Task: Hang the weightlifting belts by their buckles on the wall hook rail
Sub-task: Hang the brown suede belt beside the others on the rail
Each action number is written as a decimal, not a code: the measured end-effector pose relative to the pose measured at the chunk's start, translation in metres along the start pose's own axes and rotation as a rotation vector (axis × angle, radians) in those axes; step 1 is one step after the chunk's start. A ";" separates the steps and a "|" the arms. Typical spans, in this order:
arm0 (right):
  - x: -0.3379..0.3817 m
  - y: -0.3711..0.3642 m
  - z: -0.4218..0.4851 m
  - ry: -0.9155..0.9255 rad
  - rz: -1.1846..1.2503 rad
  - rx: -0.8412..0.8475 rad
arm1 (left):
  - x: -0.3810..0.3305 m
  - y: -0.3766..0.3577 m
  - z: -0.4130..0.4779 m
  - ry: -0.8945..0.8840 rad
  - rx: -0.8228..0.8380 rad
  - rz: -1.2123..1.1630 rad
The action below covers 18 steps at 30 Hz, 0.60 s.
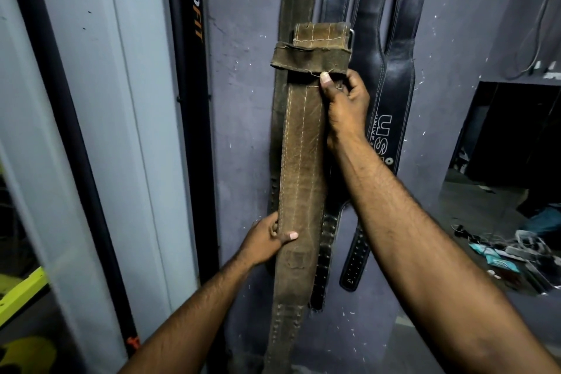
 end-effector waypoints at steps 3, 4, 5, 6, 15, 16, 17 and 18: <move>-0.002 0.000 0.000 -0.008 0.008 0.002 | 0.008 -0.004 0.000 -0.013 -0.031 0.048; -0.002 0.001 0.000 -0.011 0.009 0.005 | 0.008 -0.004 0.000 -0.023 -0.043 0.058; -0.003 0.001 0.000 -0.011 0.010 0.010 | 0.011 -0.003 0.001 -0.020 -0.038 0.065; -0.003 0.001 -0.001 -0.012 0.014 0.012 | 0.015 -0.004 0.003 -0.010 -0.015 0.091; 0.001 0.002 -0.003 -0.130 0.072 0.174 | 0.016 0.002 0.007 0.033 -0.019 0.024; -0.002 0.003 -0.006 -0.127 0.066 0.196 | -0.006 0.006 0.007 0.001 -0.036 -0.076; -0.007 0.003 -0.009 -0.129 0.068 0.215 | -0.030 0.011 0.007 -0.038 -0.064 -0.161; -0.011 0.004 -0.013 -0.135 0.073 0.236 | -0.055 0.018 0.007 -0.089 -0.101 -0.239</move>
Point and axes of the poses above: each hand's wrist, its own z-axis towards the middle knuckle, its own y-axis out of the back of the hand, x = y × z, the point moved 4 cm from there along z, towards the middle knuckle, and after that the axes turned 12 degrees about y, right-handed, at the moved point
